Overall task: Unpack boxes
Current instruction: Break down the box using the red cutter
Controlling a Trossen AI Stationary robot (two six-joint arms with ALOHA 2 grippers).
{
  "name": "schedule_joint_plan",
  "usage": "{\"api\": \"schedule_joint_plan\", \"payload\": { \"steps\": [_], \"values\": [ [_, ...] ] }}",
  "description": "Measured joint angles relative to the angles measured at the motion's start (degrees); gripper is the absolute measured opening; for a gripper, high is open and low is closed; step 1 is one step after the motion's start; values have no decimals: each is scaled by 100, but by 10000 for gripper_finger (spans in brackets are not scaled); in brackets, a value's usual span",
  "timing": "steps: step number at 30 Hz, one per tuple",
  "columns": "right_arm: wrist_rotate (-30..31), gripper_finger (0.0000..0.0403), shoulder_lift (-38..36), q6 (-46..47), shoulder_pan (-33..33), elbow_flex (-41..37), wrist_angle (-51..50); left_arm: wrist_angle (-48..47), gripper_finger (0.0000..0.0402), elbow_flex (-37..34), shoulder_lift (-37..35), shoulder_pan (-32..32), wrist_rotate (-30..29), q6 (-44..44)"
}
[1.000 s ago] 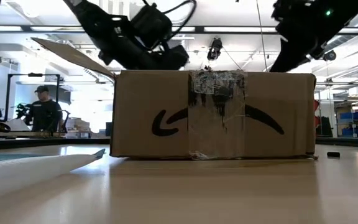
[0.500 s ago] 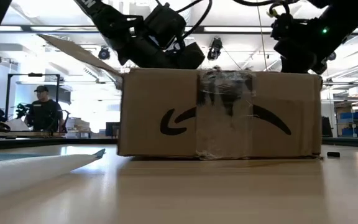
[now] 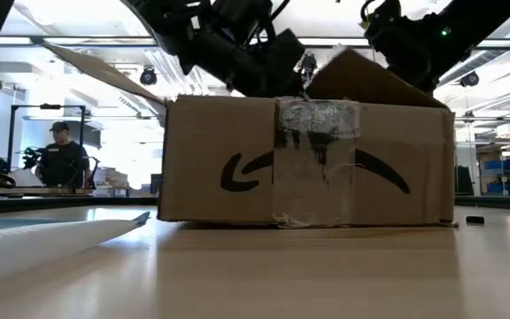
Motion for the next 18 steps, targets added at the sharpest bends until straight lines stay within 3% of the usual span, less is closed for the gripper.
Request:
{"api": "schedule_joint_plan", "payload": {
  "steps": [18],
  "values": [
    [-1251,0,142,-693,2,-17,1500,-89,109,104,-369,-296,46,164]
  ]
}}
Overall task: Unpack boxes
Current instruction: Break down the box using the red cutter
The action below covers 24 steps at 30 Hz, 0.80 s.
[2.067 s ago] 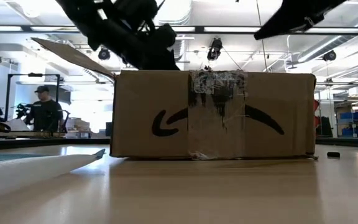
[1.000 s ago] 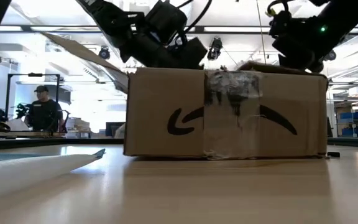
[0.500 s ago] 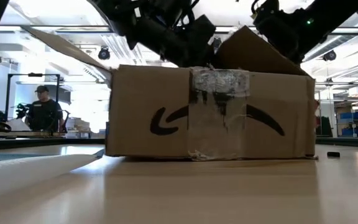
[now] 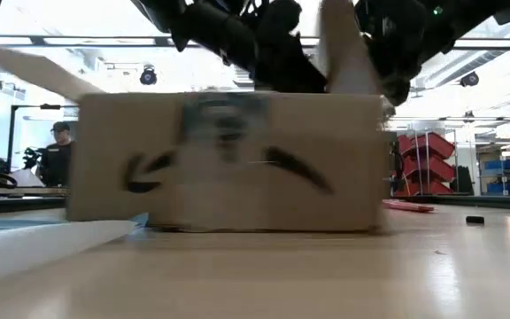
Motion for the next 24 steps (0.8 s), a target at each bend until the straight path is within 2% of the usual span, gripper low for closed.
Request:
{"api": "schedule_joint_plan", "payload": {
  "steps": [2,4,8,17,24],
  "values": [
    [-331,0,11,-158,2,0,14,225,109,29,-55,-8,-34,-1],
    [-412,0,-82,-164,7,-30,-353,186,106,31,-133,-12,-45,-2],
    [-269,0,-497,39,2,11,-847,42,99,21,-136,-35,-49,-1],
    [55,0,-825,417,58,-7,-1765,-116,100,-1,-153,-33,-42,-17],
    [217,0,-1038,392,152,0,-1555,-486,104,-48,-149,-62,-29,-24]
  ]
}}
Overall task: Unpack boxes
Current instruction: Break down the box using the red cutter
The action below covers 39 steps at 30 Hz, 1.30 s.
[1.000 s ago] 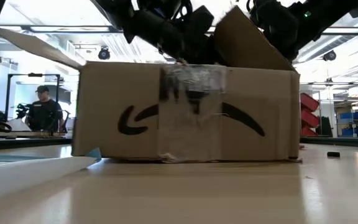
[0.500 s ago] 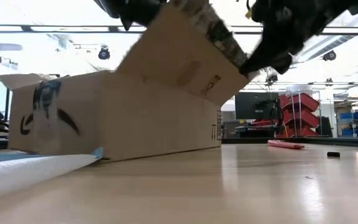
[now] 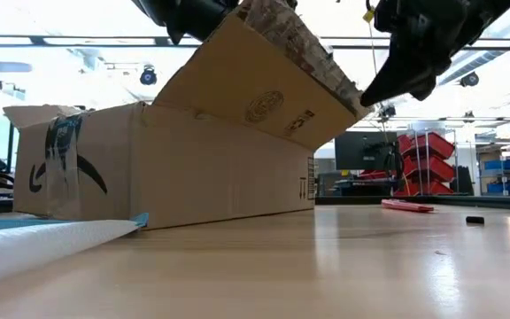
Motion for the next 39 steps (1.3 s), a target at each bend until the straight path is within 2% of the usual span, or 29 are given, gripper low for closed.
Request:
{"api": "schedule_joint_plan", "payload": {
  "steps": [9,15,24,31,34,39],
  "values": [
    [97,0,-10,-216,31,-4,332,-374,89,-11,173,-26,457,-29],
    [75,0,263,-303,29,-11,674,-435,86,-7,284,-31,481,-66],
    [138,0,532,-565,12,8,1064,-1400,97,-17,389,-37,477,-164],
    [136,0,534,-614,10,22,1171,-1153,104,-23,324,-36,411,-26],
    [119,0,542,-665,10,20,1148,-766,106,-24,289,-26,878,-14],
    [121,0,542,-675,10,20,1132,-451,110,-24,285,-38,2249,106]
  ]
}}
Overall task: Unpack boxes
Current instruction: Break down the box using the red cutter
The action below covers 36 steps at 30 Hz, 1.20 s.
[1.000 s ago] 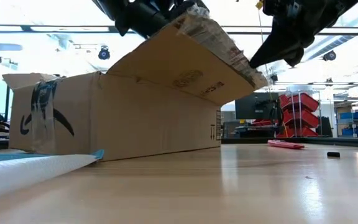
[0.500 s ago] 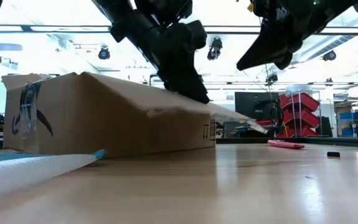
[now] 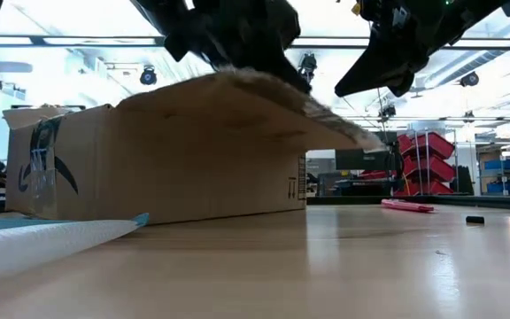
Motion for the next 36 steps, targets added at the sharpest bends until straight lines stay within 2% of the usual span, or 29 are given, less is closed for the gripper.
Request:
{"api": "schedule_joint_plan", "payload": {
  "steps": [4,14,17,21,23,25,27,36],
  "values": [
    [-2,0,0,9,0,0,-26,66,106,0,-29,5,482,44],
    [82,0,339,62,-1,0,1,-17,90,0,-309,181,521,199],
    [88,0,564,64,-61,0,111,-313,88,0,-441,312,-77,270],
    [85,0,885,60,-189,-2,271,-1259,89,0,-528,463,-1951,394],
    [90,0,1029,58,-255,-2,273,-1769,93,0,-524,559,-2563,414],
    [92,0,1126,57,-313,-2,273,-2097,98,31,-539,644,-2860,463],
    [90,0,1181,57,-372,-2,304,-2327,103,31,-548,719,-2895,498],
    [87,0,1151,23,-413,-2,445,-2426,117,26,-548,746,-3282,1046]
  ]
}}
